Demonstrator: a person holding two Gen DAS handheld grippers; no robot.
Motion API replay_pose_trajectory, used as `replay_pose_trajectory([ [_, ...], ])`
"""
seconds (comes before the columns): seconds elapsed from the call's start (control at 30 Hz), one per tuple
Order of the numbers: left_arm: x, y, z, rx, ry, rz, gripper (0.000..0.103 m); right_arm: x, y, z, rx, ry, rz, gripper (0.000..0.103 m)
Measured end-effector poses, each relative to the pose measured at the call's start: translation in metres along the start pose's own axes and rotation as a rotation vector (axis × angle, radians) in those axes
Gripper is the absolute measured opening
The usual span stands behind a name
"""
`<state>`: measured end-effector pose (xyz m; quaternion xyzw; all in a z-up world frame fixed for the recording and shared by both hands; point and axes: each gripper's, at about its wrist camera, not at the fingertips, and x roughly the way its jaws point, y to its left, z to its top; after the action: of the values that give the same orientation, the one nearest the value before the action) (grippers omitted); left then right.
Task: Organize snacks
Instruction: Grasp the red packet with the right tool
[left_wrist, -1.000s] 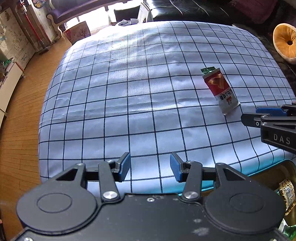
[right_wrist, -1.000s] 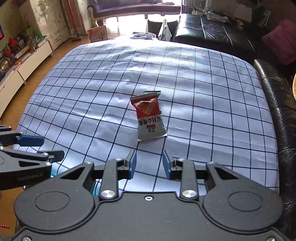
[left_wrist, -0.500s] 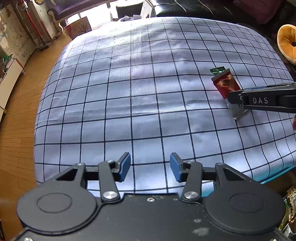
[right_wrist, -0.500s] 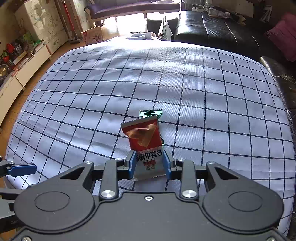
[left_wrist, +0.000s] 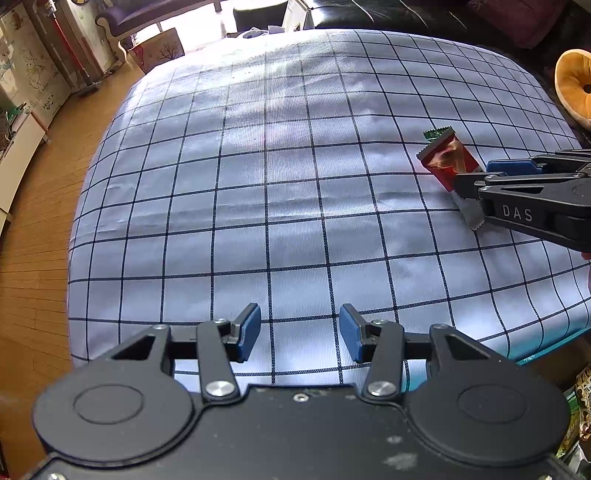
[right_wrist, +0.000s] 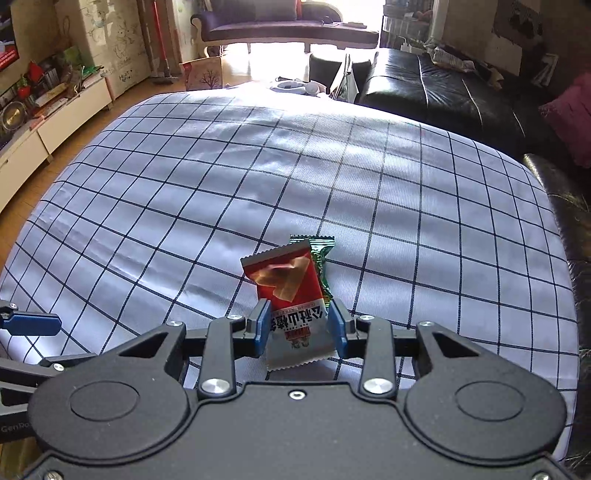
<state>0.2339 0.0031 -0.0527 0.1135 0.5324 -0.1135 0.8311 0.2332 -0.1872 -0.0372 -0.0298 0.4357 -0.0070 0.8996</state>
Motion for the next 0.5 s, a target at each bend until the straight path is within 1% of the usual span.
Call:
replay_pose_trajectory([
  [0.13, -0.001, 0.0, 0.001, -0.002, 0.002, -0.001, 0.048, 0.002, 0.005, -0.001, -0.05, -0.013, -0.005, 0.047],
  [0.2, -0.001, 0.0, 0.001, -0.002, 0.003, -0.001, 0.048, 0.005, 0.007, -0.002, -0.074, -0.017, 0.004, 0.051],
  [0.3, -0.001, 0.0, 0.001, -0.003, 0.005, 0.002, 0.048, 0.011, 0.01, -0.003, -0.102, -0.004, 0.004, 0.053],
  [0.43, 0.0, 0.001, 0.003, -0.006, 0.008, 0.003, 0.048, 0.013, 0.013, -0.009, -0.148, -0.024, -0.014, 0.052],
  [0.5, 0.0, 0.0, 0.004, -0.007, 0.01, 0.004, 0.048, 0.009, 0.013, -0.011, -0.154, -0.022, -0.017, 0.049],
])
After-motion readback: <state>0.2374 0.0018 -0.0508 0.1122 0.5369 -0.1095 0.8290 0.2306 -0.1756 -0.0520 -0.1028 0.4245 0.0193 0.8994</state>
